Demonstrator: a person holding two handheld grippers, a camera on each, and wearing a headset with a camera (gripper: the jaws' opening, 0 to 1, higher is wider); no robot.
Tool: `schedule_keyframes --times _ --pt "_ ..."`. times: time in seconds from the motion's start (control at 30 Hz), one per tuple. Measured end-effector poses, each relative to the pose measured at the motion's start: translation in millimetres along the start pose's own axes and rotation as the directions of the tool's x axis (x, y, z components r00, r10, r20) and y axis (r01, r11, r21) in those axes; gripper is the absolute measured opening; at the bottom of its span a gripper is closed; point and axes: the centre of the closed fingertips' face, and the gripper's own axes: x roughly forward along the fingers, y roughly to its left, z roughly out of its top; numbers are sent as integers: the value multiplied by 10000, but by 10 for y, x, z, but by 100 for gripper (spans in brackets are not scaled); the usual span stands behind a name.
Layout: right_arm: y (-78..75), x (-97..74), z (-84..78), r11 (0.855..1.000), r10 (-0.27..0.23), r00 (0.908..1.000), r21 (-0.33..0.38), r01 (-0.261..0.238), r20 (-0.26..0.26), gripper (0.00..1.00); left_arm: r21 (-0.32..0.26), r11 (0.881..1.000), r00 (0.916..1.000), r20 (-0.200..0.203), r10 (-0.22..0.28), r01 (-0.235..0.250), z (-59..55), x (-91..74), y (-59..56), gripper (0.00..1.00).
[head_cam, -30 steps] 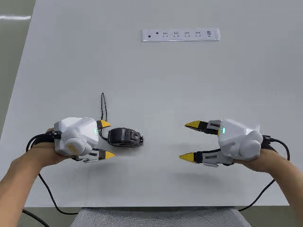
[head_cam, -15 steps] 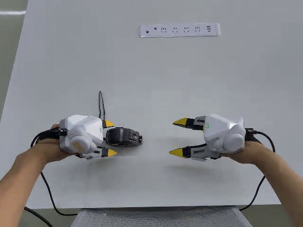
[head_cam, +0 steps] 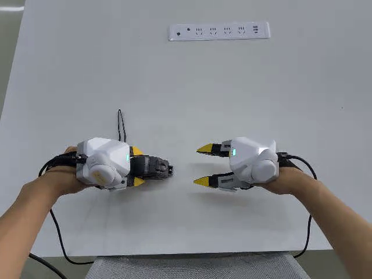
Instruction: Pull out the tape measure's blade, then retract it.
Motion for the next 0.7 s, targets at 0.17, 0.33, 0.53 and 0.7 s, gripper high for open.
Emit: schedule_keyframes --times 0.17,0.33,0.53,0.7 --pt "2 134 12 9999 124 9999 -94 -124 -30 39 91 10000 10000 -15 6 -6 -9 7 2 30" --pt "18 279 31 9995 284 9996 -139 -285 -6 37 4 10000 10000 9 30 -30 -11 1 3 30" --pt "47 452 8 9986 528 9986 -101 -529 -59 35 -147 9999 10000 58 3 -2 -23 -4 7 30" --pt "67 553 -3 9975 688 9975 -160 -690 -130 33 -170 9998 10000 77 -51 52 -27 -5 9 29"
